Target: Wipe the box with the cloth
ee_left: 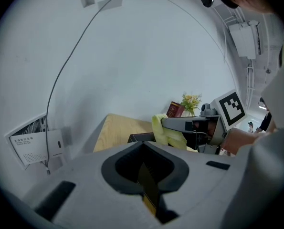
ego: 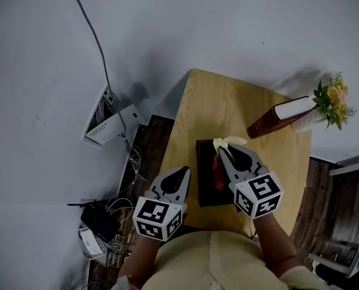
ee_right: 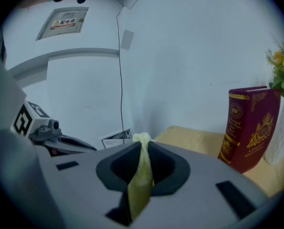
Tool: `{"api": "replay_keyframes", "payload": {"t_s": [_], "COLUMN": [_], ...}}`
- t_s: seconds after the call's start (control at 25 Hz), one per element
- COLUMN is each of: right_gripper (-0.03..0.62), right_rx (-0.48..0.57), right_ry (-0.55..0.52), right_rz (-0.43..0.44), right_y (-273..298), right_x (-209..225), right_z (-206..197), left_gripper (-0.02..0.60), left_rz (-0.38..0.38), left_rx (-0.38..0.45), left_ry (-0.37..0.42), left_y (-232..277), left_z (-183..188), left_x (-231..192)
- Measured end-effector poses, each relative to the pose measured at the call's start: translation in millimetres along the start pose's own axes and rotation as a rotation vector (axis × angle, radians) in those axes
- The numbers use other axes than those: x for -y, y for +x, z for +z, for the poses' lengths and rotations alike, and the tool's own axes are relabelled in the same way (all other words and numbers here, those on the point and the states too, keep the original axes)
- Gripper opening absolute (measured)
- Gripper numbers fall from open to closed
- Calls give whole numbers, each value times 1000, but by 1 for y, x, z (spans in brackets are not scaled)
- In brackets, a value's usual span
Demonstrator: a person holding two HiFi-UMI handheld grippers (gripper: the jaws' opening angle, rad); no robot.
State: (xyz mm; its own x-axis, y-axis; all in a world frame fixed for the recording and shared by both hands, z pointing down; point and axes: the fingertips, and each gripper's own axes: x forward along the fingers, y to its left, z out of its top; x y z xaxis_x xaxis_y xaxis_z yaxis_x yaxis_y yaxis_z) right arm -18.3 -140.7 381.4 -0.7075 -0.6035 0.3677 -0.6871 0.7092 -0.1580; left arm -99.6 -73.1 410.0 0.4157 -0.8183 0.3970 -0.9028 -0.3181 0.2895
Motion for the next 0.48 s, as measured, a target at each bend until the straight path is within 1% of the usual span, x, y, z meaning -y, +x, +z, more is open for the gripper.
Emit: {"api": "replay_keyframes", "payload": {"t_s": [0.28, 0.48], "right_gripper": [55, 55], "right_rx": [-76, -119], "right_ry": [-19, -33], "right_rz": [93, 145], "right_y": [19, 24], "right_x": [-18, -30], "right_z": [-14, -22], "left_gripper": [16, 17], "left_rz": [14, 16], "left_rx": [-11, -13], "left_ry": [-4, -7], "left_y": [6, 5], "left_z": [1, 0], "left_x": [-11, -13]}}
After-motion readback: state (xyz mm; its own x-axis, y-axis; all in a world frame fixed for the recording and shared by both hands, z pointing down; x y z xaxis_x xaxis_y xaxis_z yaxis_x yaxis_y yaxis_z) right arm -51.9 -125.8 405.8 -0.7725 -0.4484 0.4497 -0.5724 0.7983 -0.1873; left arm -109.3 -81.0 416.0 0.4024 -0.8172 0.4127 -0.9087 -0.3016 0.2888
